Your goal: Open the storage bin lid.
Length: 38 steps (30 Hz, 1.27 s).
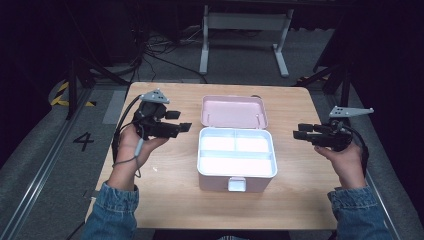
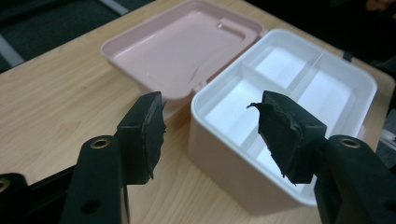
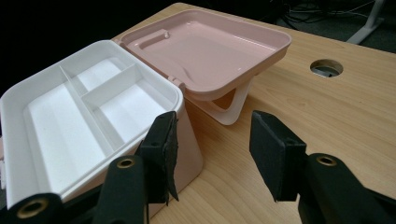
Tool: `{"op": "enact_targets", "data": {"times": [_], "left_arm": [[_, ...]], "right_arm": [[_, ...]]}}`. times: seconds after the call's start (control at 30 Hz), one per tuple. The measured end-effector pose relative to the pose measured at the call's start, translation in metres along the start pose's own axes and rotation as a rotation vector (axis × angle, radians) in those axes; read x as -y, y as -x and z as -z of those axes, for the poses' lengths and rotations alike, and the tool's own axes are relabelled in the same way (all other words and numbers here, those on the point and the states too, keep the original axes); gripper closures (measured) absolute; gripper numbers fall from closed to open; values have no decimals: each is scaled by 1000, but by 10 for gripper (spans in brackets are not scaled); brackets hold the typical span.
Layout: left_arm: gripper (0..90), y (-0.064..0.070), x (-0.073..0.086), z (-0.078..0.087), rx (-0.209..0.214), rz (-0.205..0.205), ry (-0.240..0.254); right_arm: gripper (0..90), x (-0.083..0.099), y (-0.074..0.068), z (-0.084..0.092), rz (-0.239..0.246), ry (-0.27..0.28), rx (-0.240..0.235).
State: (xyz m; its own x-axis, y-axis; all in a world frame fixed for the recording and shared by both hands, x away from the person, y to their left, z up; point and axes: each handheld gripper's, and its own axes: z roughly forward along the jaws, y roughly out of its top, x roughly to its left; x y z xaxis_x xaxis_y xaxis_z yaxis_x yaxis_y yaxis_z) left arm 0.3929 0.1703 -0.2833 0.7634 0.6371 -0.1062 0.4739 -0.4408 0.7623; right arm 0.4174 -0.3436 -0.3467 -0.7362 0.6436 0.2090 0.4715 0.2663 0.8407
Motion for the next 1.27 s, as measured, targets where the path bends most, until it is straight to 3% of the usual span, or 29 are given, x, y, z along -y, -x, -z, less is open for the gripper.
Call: {"op": "enact_targets", "data": {"times": [0.07,0.23,0.37,0.47,0.53,0.6,0.73,0.83,0.9,0.93,1.03,1.13,1.27], "left_arm": [[404,-1,9,4,-32,6,-15],[402,-12,31,15,-21,67,10],[397,-20,43,19,-67,101,-2],[387,-24,53,17,-129,95,-50],[378,-27,60,14,-191,63,-102],[378,-29,67,12,-224,34,-131],[379,-38,78,10,-257,67,-187],[379,-48,87,7,-246,91,-217],[379,-56,93,5,-250,140,-236],[379,-60,95,4,-247,146,-250],[379,-65,99,0,-210,201,-255],[379,-61,95,-2,-152,187,-224],[377,-58,92,-7,-139,168,-228]], "right_arm": [[518,0,0,0,-1,-7,8],[515,2,2,0,-3,-22,29],[514,4,4,1,-9,-34,44],[507,6,5,1,-15,-45,59],[505,8,6,1,-10,-62,85],[505,11,8,1,-14,-79,104],[505,16,13,0,-17,-106,144],[505,21,18,-2,-30,-126,151],[505,24,21,-3,-39,-136,161],[504,25,22,-3,-46,-140,162],[505,28,24,-2,-60,-139,162],[505,29,25,-2,-67,-139,160],[503,30,25,-5,-62,-146,157]]}}
